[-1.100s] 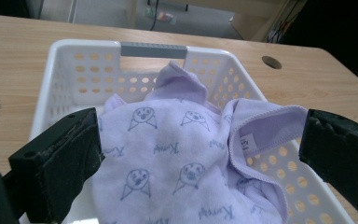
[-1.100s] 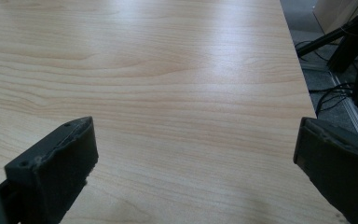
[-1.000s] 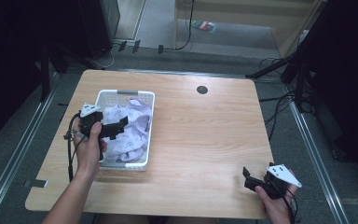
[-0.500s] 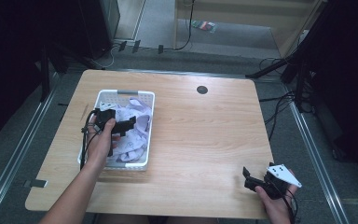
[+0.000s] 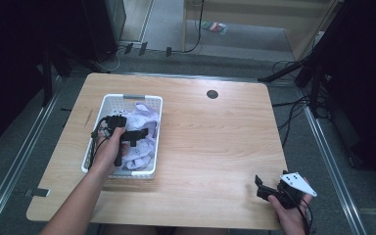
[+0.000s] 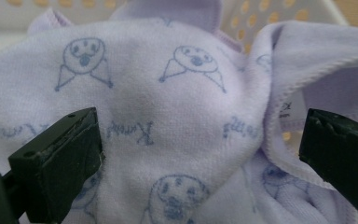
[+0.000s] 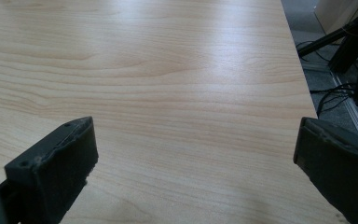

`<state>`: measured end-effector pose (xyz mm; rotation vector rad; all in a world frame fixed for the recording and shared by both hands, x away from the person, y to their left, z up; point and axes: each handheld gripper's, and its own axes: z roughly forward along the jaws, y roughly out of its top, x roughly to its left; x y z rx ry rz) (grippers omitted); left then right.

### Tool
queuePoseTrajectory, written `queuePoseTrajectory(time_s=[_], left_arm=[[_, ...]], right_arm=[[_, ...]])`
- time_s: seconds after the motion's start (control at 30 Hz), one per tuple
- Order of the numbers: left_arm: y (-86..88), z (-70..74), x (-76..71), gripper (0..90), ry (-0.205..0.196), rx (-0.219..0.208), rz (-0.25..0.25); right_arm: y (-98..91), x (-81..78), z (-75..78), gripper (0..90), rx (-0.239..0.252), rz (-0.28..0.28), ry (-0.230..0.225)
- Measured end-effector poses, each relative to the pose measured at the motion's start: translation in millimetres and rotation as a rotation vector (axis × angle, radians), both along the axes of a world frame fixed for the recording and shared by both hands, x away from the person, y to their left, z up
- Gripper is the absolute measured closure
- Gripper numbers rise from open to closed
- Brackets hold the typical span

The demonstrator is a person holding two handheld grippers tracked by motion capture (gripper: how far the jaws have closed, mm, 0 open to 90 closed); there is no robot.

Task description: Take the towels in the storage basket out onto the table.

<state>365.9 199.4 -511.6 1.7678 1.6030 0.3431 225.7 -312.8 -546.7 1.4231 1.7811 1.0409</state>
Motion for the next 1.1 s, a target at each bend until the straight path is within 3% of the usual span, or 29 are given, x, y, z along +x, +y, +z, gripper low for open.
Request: queuePoseTrajectory(time_s=[0.1,0.13,0.17,0.2,0.3,0.37,0.4,0.47,0.7,0.73,0.87,1.03,1.1], left_arm=[[-1.3,-2.8,1.5,0.0,0.012,0.026,0.0],[-5.7,-7.1,2.8,0.0,0.013,0.076,0.002],[-5.7,-7.1,2.8,0.0,0.013,0.076,0.002],[-10.3,-10.7,2.8,0.0,0.01,0.144,-0.003],[-11.9,-12.3,2.8,0.0,0.009,0.167,-0.01],[-14.7,-16.3,1.8,0.0,0.001,0.225,-0.03],[-14.7,-16.3,1.8,0.0,0.001,0.225,-0.03],[-16.8,-20.4,1.4,0.0,-0.009,0.274,-0.047],[-14.6,-22.3,3.0,1.3,-0.002,0.247,-0.026],[-14.1,-19.9,2.6,5.4,0.008,0.254,0.001],[-13.5,-13.7,1.5,21.3,0.032,0.277,0.031],[-15.9,-7.1,-0.9,45.0,0.038,0.312,0.024],[-14.7,-5.0,-0.2,49.9,0.047,0.298,0.026]], right_arm=[[0.0,-0.1,0.1,0.0,-0.001,-0.001,0.0],[0.1,-0.1,0.1,0.0,-0.001,-0.001,0.001],[0.1,-0.1,0.1,0.0,-0.001,-0.001,0.001],[0.1,0.0,0.0,0.0,0.0,-0.001,0.001],[0.2,-0.1,0.0,0.0,-0.001,-0.001,0.001],[0.1,-0.2,0.0,0.0,-0.001,-0.001,0.0],[0.1,-0.2,0.0,0.0,-0.001,-0.001,0.0],[0.2,-0.3,0.0,0.0,-0.001,-0.002,0.001],[0.1,-0.2,0.0,0.0,-0.002,-0.001,0.0],[0.1,-0.2,0.0,0.0,-0.001,-0.001,0.001],[0.1,-0.2,0.1,0.0,0.001,-0.002,0.001],[0.0,-0.1,0.0,0.0,0.005,-0.005,0.002],[-0.1,-0.1,0.1,0.0,0.006,-0.005,0.002]])
